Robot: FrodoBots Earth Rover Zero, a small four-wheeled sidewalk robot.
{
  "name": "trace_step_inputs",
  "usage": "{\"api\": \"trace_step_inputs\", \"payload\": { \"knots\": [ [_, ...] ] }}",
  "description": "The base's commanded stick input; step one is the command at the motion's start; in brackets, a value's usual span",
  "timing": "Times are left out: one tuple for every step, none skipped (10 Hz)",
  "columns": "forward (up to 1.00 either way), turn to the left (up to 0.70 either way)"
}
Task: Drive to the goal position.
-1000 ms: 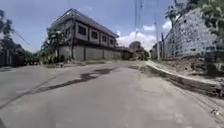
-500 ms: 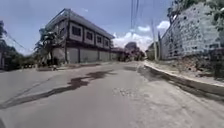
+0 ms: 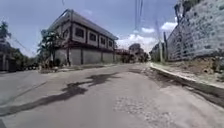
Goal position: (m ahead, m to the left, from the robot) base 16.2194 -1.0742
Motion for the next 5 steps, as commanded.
{"api": "trace_step_inputs", "payload": {
  "knots": [
    [1.0, -0.37],
    [1.0, 0.07],
    [1.0, 0.3],
    [1.0, 0.05],
    [1.0, 0.03]
  ]
}}
